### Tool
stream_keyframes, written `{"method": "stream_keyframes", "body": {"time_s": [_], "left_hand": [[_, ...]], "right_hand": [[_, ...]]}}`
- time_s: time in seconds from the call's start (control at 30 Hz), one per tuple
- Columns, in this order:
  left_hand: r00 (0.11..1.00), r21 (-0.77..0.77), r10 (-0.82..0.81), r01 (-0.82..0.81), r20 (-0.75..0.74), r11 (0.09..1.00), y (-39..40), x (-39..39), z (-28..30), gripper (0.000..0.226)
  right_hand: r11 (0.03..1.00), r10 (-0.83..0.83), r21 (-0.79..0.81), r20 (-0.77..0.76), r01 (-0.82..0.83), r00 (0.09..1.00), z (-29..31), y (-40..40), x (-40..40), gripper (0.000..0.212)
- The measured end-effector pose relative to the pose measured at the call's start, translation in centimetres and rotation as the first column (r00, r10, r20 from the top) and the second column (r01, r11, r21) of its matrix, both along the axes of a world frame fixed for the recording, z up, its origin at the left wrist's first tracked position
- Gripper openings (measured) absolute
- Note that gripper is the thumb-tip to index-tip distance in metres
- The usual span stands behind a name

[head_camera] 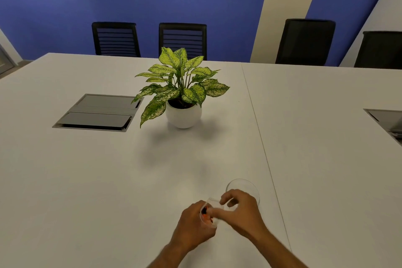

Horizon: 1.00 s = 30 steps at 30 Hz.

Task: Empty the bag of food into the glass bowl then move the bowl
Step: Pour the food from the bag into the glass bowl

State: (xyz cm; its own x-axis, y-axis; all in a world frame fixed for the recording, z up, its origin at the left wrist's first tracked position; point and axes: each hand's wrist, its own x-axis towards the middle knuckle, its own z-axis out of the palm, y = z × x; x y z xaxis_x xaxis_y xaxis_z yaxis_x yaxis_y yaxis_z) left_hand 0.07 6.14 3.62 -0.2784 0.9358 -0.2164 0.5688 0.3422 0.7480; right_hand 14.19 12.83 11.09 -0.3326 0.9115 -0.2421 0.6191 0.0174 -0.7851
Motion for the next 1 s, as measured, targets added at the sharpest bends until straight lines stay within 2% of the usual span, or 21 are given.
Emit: {"method": "stream_keyframes", "body": {"time_s": [0.03, 0.1, 0.17, 0.23, 0.3, 0.4, 0.47, 0.5, 0.63, 0.7, 0.77, 0.83, 0.93, 1.0], "left_hand": [[1.000, 0.017, 0.019, -0.019, 0.018, 1.000, 0.0, 0.0, 0.1, 0.039], [0.995, 0.077, 0.048, -0.054, 0.082, 0.996, 0.1, 0.2, 0.4, 0.042], [0.985, 0.160, 0.068, -0.094, 0.161, 0.983, 0.4, 0.8, 0.9, 0.036], [0.973, 0.261, 0.061, -0.119, 0.222, 0.958, 0.9, 1.8, 1.8, 0.027], [0.961, 0.330, 0.018, -0.112, 0.276, 0.937, 1.5, 2.9, 2.7, 0.022], [0.957, 0.377, -0.017, -0.098, 0.291, 0.921, 2.5, 4.1, 3.3, 0.023], [0.961, 0.385, -0.001, -0.109, 0.275, 0.916, 3.0, 4.4, 3.2, 0.029], [0.960, 0.385, 0.008, -0.120, 0.279, 0.915, 3.3, 4.4, 3.1, 0.036], [0.961, 0.304, -0.020, -0.067, 0.276, 0.950, 3.7, 3.3, 1.9, 0.101], [0.970, 0.273, -0.089, 0.024, 0.227, 0.962, 3.6, 2.2, 1.0, 0.116], [0.982, 0.227, -0.134, 0.101, 0.135, 0.969, 3.6, 0.9, 0.2, 0.122], [0.992, 0.147, -0.126, 0.128, -0.021, 0.981, 3.6, -0.5, -1.4, 0.123], [0.951, 0.094, -0.049, 0.082, -0.305, 0.992, 4.0, -1.9, -4.2, 0.113], [0.909, 0.012, -0.036, 0.046, -0.416, 0.999, 4.2, -2.4, -5.9, 0.105]], "right_hand": [[0.992, -0.113, -0.065, -0.126, 0.106, 0.986, -0.4, 0.0, 0.3, 0.053], [0.913, -0.354, -0.323, -0.320, 0.250, 0.879, -1.1, 0.0, 0.7, 0.051], [0.734, -0.548, -0.633, -0.337, 0.247, 0.765, -1.9, -0.1, 0.9, 0.048], [0.541, -0.647, -0.828, -0.294, 0.151, 0.703, -2.4, -0.4, 0.9, 0.053], [0.444, -0.696, -0.895, -0.323, 0.032, 0.642, -2.4, -0.6, 0.5, 0.059], [0.378, -0.790, -0.921, -0.372, -0.091, 0.488, -2.1, -0.9, -0.3, 0.052], [0.394, -0.813, -0.914, -0.396, -0.096, 0.426, -2.3, -0.5, -0.5, 0.045], [0.416, -0.806, -0.905, -0.411, -0.086, 0.425, -2.3, -0.2, -0.5, 0.045], [0.489, -0.767, -0.871, -0.458, -0.052, 0.449, -2.5, 1.4, 0.2, 0.048], [0.526, -0.757, -0.850, -0.472, -0.007, 0.452, -2.5, 2.3, 0.7, 0.044], [0.559, -0.758, -0.827, -0.482, 0.059, 0.439, -2.7, 3.2, 1.2, 0.039], [0.591, -0.752, -0.799, -0.495, 0.113, 0.436, -3.3, 4.1, 1.8, 0.034], [0.641, -0.741, -0.723, -0.495, 0.257, 0.454, -4.7, 5.6, 2.7, 0.021], [0.671, -0.733, -0.638, -0.494, 0.377, 0.468, -5.6, 6.3, 3.3, 0.027]]}}
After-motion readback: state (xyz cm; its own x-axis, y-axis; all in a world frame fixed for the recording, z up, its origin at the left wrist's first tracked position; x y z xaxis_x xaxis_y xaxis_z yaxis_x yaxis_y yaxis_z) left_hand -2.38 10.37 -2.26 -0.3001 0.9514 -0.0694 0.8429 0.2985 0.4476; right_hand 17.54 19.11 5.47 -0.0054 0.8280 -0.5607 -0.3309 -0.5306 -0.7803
